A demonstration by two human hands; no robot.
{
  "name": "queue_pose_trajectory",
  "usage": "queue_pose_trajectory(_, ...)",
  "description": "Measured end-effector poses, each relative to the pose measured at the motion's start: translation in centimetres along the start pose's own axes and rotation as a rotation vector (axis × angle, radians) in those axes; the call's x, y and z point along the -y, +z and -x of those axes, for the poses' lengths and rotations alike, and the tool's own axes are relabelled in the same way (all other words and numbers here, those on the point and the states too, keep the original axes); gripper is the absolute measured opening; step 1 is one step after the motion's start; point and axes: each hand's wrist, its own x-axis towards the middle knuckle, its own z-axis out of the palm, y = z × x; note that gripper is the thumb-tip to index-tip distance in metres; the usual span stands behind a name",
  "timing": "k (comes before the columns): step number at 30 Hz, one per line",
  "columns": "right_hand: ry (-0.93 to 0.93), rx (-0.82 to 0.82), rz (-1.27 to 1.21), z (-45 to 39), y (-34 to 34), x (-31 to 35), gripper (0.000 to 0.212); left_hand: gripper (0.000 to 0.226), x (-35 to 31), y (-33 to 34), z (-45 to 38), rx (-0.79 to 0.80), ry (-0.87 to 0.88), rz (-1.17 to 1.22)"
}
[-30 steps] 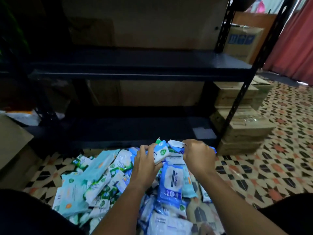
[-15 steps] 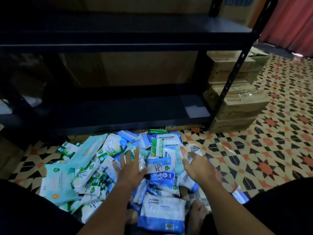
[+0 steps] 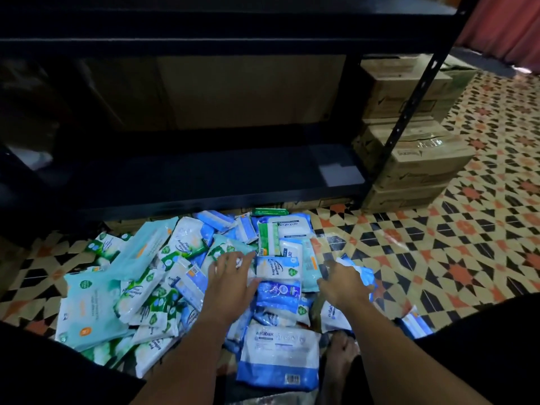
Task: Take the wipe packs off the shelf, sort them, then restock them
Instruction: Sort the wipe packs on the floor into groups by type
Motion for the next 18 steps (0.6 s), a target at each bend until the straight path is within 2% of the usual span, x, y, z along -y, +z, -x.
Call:
queue_pose_trajectory(2, 0.045, -0.042, 0.002, 0.1, 0.2, -0.3, 0.019, 0.030, -1.4, 0.4, -0.2, -0.058, 0.147, 0.058)
queue_pose_trajectory(5, 0.093, -0.022, 0.070, -0.1, 1.0, -1.0, 0.033, 0.015, -3.4, 1.2, -0.3, 0.042, 0.332, 0.006)
queue_pose_trajectory(6, 0.094, -0.020, 0.102, -0.3, 1.3, -1.2, 0.039, 0.019, -3.7, 1.8, -0.4, 0.097, 0.398, -0.058)
queue_pose_trajectory(8, 0.114, 0.000, 0.146, -0.4, 1.9, -1.5, 0.047, 0.046, -3.6, 2.6, -0.7, 0.193, 0.517, -0.152)
queue_pose_trajectory(10, 0.158, 0.030, 0.133, -0.4, 2.4, -1.9, 0.056, 0.063, -3.1, 2.8, -1.3, 0.227, 0.636, -0.231)
queue_pose_trajectory(13, 0.207, 0.018, 0.017, -0.7, 2.7, -2.8, 0.071, 0.066, -2.6, 2.4, -2.9, 0.211, 0.779, -0.272)
queue_pose_trajectory(18, 0.345, -0.080, -0.211, -1.7, 3.1, -4.6, 0.081, 0.064, -3.1, 3.1, -6.0, 0.229, 0.823, -0.226)
